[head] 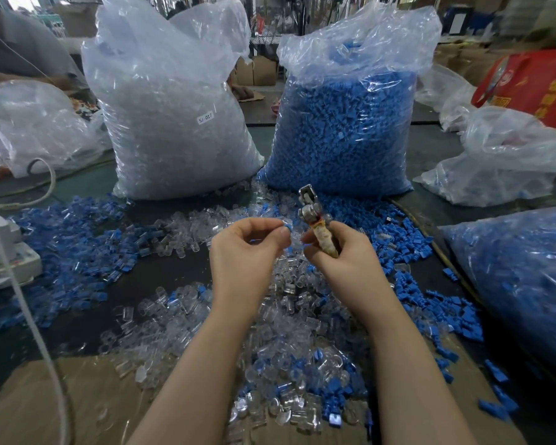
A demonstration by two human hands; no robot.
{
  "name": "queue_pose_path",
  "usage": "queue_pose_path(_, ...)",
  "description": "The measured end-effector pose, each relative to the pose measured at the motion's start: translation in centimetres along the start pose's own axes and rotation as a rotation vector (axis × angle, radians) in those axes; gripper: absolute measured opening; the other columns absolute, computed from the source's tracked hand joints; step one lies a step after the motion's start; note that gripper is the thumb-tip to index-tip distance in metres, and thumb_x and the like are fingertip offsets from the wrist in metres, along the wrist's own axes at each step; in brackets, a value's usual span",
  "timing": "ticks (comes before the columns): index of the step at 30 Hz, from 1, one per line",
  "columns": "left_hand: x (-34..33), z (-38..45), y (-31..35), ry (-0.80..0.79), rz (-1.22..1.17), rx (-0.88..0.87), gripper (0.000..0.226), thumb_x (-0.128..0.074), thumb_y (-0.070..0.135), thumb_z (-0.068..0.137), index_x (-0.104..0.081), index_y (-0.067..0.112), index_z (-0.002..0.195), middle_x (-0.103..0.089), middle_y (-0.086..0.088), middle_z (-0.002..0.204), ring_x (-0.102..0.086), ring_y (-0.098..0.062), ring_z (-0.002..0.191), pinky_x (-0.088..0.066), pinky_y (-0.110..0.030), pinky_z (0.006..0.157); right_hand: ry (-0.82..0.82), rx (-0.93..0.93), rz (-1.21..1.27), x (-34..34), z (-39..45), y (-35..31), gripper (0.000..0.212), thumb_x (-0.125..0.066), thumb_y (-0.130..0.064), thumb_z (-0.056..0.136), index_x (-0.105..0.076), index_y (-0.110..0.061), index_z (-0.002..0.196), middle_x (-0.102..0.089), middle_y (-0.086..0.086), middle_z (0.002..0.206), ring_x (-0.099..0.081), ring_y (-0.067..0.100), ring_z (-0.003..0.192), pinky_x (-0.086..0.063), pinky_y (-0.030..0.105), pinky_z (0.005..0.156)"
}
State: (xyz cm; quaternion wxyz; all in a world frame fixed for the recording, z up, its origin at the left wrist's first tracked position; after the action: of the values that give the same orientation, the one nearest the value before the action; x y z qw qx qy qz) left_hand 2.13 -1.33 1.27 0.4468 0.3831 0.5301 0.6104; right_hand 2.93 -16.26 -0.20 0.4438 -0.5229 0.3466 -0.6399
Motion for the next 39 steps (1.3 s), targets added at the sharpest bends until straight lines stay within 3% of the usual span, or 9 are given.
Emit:
queue_pose_path(4,0.4,0.2,0.3,-0.018,-0.124,0.018,0.013,-0.075,0.002,0.082,-0.073,0.015,0.083,-0.076,-0.005,0.076,-0.075,-0.018,0.076,-0.056,-0.019,0.066,-0.066,-0.010,-0.103,0.4,-0.2,-0.2,0.027,-0.058,-0.035,0.072,-0.064,-0.019,0.093,-0.068,0.003,0.083,-0.064,0.029,0.081,-0.053,0.054,0.079)
queue_pose_path(15,0.7,0.3,0.7,-0.106,-0.161,-0.035,0.014,-0.070,-0.001,0.084,-0.071,0.013,0.083,-0.074,0.001,0.071,-0.071,-0.008,0.068,-0.054,-0.016,0.065,-0.185,-0.021,-0.127,0.0,-0.3,0.0,0.025,-0.058,-0.032,0.070,-0.060,-0.023,0.094,-0.064,0.000,0.082,-0.061,0.033,0.078,-0.052,0.050,0.072)
queue_pose_path(20,0.8,0.3,0.6,-0.129,-0.179,-0.035,0.012,-0.070,0.000,0.084,-0.071,0.011,0.084,-0.074,0.001,0.073,-0.070,-0.008,0.069,-0.054,-0.016,0.066,-0.227,-0.022,-0.146,0.0,-0.3,0.0,0.024,-0.057,-0.027,0.073,-0.057,-0.019,0.097,-0.063,0.009,0.087,-0.058,0.036,0.082,-0.051,0.050,0.073)
queue_pose_path(25,1.0,0.4,0.6,-0.136,-0.188,-0.041,0.011,-0.070,0.001,0.083,-0.072,0.011,0.085,-0.074,-0.001,0.074,-0.070,-0.010,0.070,-0.054,-0.017,0.066,-0.214,-0.007,-0.175,-0.1,-0.3,0.3,0.014,-0.058,-0.007,0.085,-0.058,-0.018,0.092,-0.059,0.006,0.077,-0.050,0.023,0.067,-0.049,0.048,0.066)
queue_pose_path(30,1.0,0.4,0.6,-0.120,-0.171,-0.051,0.011,-0.070,-0.001,0.084,-0.072,0.010,0.084,-0.074,0.000,0.074,-0.070,-0.010,0.069,-0.054,-0.018,0.066,-0.163,-0.001,-0.203,-0.5,-0.3,0.3,0.008,-0.053,-0.016,0.080,-0.059,-0.017,0.086,-0.053,-0.001,0.065,-0.045,0.019,0.058,-0.044,0.044,0.057)
queue_pose_path(34,1.0,0.4,0.6,-0.103,-0.158,-0.045,0.012,-0.070,-0.001,0.085,-0.071,0.011,0.084,-0.074,0.001,0.073,-0.069,-0.009,0.068,-0.053,-0.017,0.065,-0.116,0.011,-0.247,-0.6,-0.5,0.0,0.020,-0.046,-0.028,0.070,-0.059,-0.018,0.082,-0.055,-0.001,0.063,-0.048,0.021,0.058,-0.046,0.044,0.056)
queue_pose_path(39,1.2,0.7,0.5,-0.120,-0.167,0.000,0.010,-0.072,0.000,0.082,-0.073,0.009,0.086,-0.075,-0.003,0.077,-0.072,-0.012,0.071,-0.055,-0.018,0.065,-0.114,0.038,-0.296,-0.6,-0.4,0.4,0.010,-0.051,-0.020,0.076,-0.058,-0.021,0.084,-0.058,-0.002,0.066,-0.052,0.021,0.061,-0.048,0.044,0.059)
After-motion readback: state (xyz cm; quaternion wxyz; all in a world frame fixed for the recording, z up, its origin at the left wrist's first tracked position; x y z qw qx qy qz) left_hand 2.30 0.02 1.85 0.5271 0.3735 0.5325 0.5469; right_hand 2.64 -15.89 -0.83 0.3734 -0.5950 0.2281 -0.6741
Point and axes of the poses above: each hand's wrist, its own z-axis towards the middle knuckle, its own x-axis out of the back of the hand, y = z × x, the point moved 2 cm from there along z, towards the middle knuckle
